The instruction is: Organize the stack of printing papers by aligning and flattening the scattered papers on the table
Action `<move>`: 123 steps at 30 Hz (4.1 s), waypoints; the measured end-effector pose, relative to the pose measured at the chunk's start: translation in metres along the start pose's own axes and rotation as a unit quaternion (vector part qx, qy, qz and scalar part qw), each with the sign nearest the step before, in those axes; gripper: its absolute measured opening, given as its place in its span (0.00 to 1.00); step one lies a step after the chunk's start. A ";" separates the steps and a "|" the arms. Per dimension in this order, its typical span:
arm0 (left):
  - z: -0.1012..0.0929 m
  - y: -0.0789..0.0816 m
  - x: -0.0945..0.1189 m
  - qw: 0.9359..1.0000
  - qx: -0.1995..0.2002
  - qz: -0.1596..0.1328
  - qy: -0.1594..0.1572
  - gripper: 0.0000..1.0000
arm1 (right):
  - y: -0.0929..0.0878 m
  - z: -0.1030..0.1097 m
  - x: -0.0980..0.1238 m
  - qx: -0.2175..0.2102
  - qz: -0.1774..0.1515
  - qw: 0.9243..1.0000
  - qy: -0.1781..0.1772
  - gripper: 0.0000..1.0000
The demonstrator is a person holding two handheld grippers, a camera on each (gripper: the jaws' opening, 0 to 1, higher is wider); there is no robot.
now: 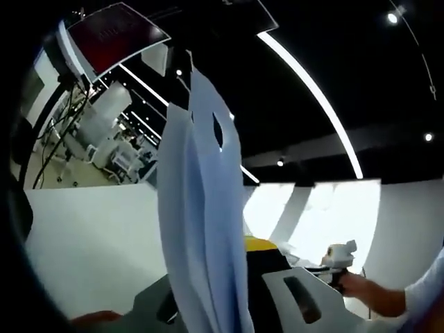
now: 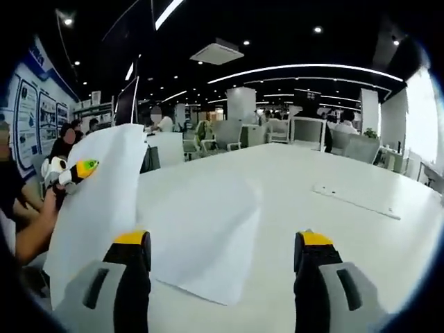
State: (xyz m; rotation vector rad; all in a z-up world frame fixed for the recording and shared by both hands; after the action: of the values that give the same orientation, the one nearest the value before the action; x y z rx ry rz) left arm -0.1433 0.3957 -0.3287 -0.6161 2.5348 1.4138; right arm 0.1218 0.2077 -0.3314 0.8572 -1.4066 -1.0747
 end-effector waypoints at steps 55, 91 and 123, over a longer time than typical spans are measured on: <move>0.005 -0.010 0.001 0.986 -0.128 0.095 0.045 0.07 | 0.037 -0.054 -0.059 0.064 0.153 0.986 0.000 0.78; -0.001 -0.009 -0.004 0.985 -0.138 0.096 0.045 0.08 | 0.010 -0.035 -0.136 0.049 0.204 0.977 0.018 0.80; 0.011 -0.011 -0.003 0.985 -0.141 0.093 0.047 0.08 | 0.002 -0.030 -0.156 0.038 0.185 0.980 0.062 0.59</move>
State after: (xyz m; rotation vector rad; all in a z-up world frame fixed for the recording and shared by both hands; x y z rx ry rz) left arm -0.1367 0.4009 -0.3425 -0.5085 2.5398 1.8718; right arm 0.1706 0.3504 -0.3821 0.6693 -1.4389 -0.6784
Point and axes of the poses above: the point that each gripper's makers call its tool centre point, and the gripper's own axes: x roughly backward along the fingers, z roughly to its left, y roughly out of its top, the point moved 6 cm from there along x, roughly backward along the fingers, and after that the axes turned 2 degrees about y, right-handed, at the moved point
